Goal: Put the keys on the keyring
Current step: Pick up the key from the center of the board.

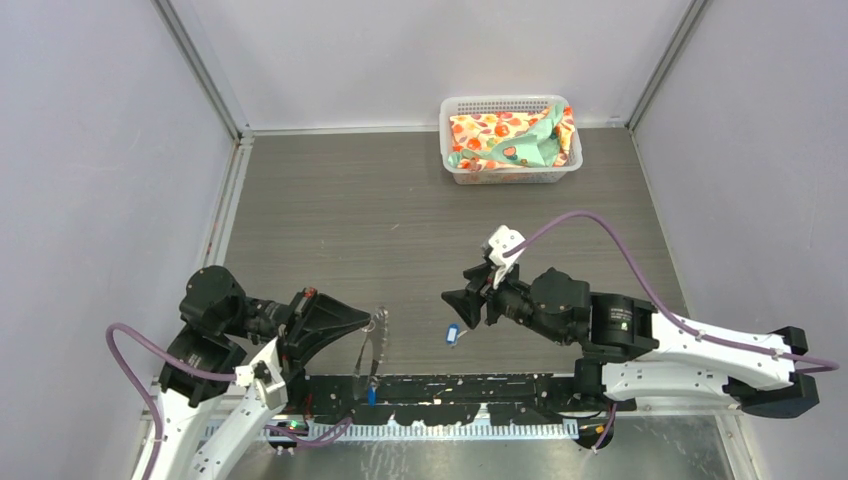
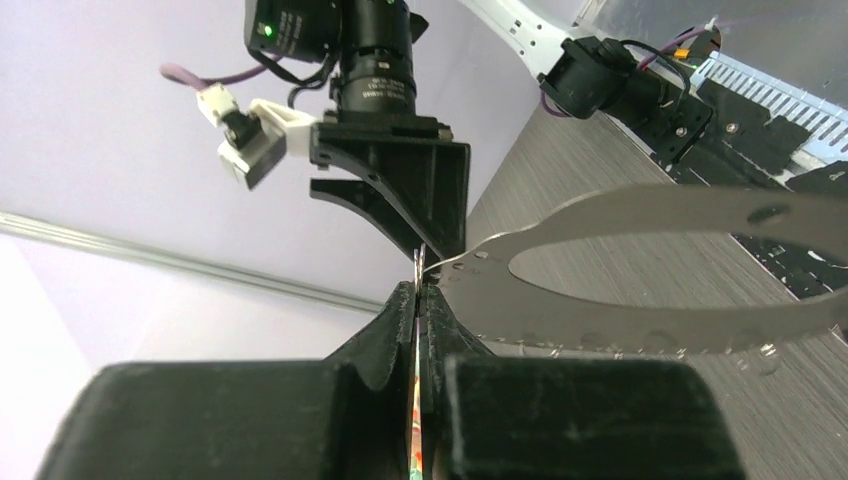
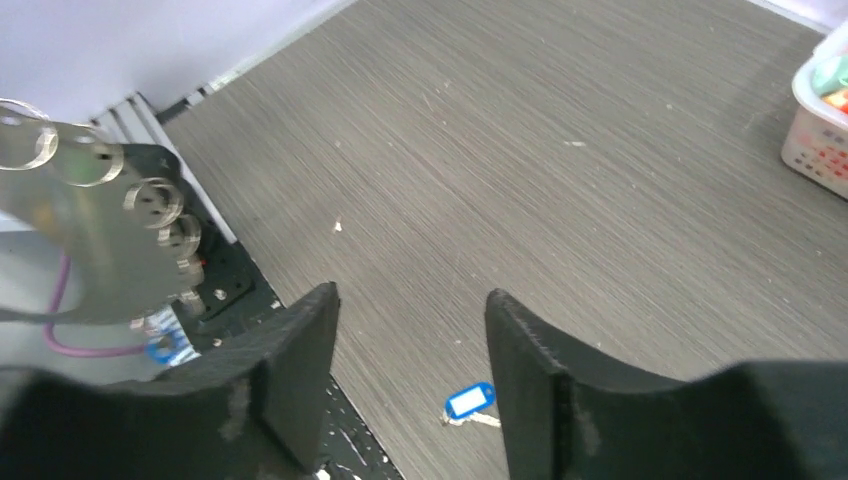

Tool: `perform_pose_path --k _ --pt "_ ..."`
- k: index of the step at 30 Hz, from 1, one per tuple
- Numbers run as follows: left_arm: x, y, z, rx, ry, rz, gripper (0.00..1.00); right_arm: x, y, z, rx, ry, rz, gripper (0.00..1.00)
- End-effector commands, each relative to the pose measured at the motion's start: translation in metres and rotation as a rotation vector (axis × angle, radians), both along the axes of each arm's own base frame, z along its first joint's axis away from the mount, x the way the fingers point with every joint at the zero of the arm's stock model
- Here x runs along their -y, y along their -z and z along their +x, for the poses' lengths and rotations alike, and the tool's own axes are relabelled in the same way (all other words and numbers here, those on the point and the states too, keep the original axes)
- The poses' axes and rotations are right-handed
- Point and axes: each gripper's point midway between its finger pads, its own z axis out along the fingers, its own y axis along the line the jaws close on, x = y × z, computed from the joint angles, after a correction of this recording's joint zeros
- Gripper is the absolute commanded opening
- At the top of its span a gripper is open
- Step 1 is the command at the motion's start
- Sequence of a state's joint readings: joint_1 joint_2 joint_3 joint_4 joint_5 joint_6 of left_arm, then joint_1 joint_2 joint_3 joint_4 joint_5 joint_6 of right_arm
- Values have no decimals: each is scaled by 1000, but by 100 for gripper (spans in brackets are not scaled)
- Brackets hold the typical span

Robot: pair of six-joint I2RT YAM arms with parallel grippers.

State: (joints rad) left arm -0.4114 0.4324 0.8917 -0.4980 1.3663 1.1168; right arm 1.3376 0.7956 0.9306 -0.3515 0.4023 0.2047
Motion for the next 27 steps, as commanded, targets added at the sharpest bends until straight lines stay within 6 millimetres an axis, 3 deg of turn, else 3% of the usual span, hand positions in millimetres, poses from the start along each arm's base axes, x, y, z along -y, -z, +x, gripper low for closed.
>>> perform_pose_path --k 1,8,14,22,27 --pt "-2 -15 -11 93 36 -30 0 0 31 9 -80 94 -70 64" --pt "-1 -3 -1 -55 -2 11 0 0 133 7 -281 148 -182 71" --pt "-1 2 2 -179 -30 36 0 -1 192 10 -456 145 -108 71" --pt "-1 16 7 -336 -72 73 0 -21 234 -7 -551 16 -192 67" --pt "-2 17 5 -386 -83 78 0 -23 243 -7 -534 -13 -248 54"
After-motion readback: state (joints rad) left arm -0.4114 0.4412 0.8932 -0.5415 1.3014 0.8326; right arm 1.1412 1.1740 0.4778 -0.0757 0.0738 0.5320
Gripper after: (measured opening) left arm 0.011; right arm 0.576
